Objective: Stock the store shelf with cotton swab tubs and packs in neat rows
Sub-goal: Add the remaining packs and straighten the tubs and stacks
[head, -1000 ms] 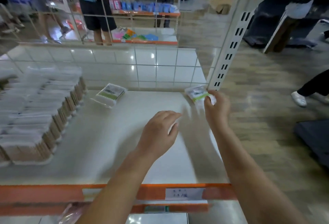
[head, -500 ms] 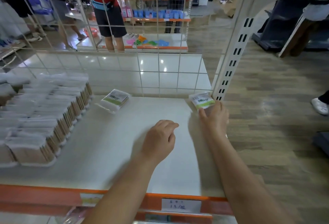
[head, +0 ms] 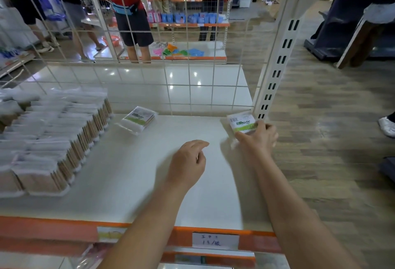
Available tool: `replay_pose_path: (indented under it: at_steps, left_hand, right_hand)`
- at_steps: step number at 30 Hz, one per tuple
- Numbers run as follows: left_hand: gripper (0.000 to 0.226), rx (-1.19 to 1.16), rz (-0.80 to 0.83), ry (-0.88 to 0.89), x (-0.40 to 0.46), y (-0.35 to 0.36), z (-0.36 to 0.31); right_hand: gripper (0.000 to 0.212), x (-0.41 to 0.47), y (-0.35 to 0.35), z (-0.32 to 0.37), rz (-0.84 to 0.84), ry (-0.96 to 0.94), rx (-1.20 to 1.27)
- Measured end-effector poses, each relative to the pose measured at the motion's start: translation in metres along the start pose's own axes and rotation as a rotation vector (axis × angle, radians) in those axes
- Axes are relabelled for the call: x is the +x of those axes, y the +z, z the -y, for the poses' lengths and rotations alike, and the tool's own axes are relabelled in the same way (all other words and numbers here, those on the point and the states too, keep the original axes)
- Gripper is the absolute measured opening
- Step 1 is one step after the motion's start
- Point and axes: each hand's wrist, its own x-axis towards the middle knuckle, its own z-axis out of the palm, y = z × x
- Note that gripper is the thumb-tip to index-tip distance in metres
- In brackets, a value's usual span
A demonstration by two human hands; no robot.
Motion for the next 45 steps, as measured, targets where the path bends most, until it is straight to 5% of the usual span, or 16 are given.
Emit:
replay_pose_path:
  at_steps: [5,16,26,35,41,45]
  left_hand:
    - [0.036,-0.099,-0.015,-0.113,0.003,-0.004,0.002]
    - [0.041,-0.087,0.039,-0.095,0.002,-0.005,0.000]
    - [0.037,-0.206,0.022,-0.187,0.002,-0.008,-0.001]
    - [0.035,-0.238,0.031,-0.197,0.005,-0.008,0.000]
    - [0.024,-0.666,-0.034,-0.446,0.009,-0.020,-0.007]
    - [0.025,-0.923,0.048,-0.460,0.003,-0.036,-0.028]
  right_hand:
    - [0.084,-0.003,-0.005,0.001,0.069,-0.023,0.067]
    - [0.044,-0.017,-0.005,0.002,-0.040,-0.123,0.370]
    - [0.033,-0.022,0.000,0.001,0.021,0.107,0.686]
    - [0.029,-0.021,-0.001,0.013,0.019,0.210,0.690]
    - [0.037,-0.053,-0.019,0.019,0.174,0.244,1.029]
    - [0.040,-0.084,-0.030,0.019,0.297,0.189,1.166]
